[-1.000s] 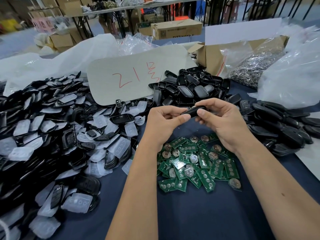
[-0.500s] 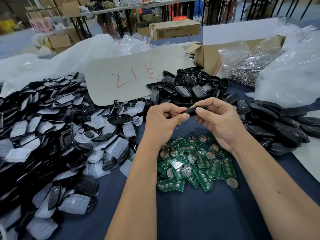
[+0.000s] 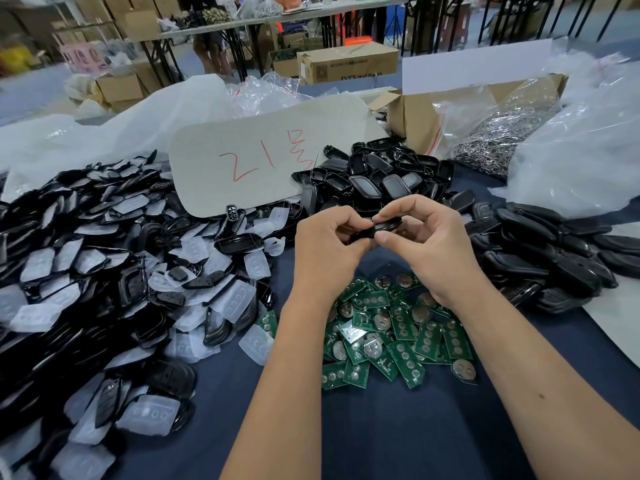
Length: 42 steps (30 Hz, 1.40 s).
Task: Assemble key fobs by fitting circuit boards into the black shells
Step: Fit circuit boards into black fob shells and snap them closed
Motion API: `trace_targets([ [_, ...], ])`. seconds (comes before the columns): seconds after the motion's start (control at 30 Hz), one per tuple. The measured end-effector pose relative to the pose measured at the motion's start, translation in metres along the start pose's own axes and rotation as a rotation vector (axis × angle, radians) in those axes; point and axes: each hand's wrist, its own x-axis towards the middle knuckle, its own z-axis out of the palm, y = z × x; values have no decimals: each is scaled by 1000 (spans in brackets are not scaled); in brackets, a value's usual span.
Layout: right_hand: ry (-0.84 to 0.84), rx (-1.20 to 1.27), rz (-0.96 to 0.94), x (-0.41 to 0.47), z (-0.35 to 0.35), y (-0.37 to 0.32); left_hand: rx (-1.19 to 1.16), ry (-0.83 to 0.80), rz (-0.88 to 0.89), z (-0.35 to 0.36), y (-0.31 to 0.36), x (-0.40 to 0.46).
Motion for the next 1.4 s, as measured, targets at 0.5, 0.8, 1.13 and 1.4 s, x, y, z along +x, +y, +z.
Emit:
trace_targets([
  [0.5,-20,183,140,1,-5,-3,-447,-74,-192,-2,0,-1],
  [0.8,-67,201,105,1,-7,-4,-617,-209,-248,-14,0,-2],
  [1.13,-128,261,141,0,-8,-8,-652,-201,-240,-16,-1,-1],
  [1.4,-118,110,91,2,-7,-5,-607,-202,-212,-18,-3,-2],
])
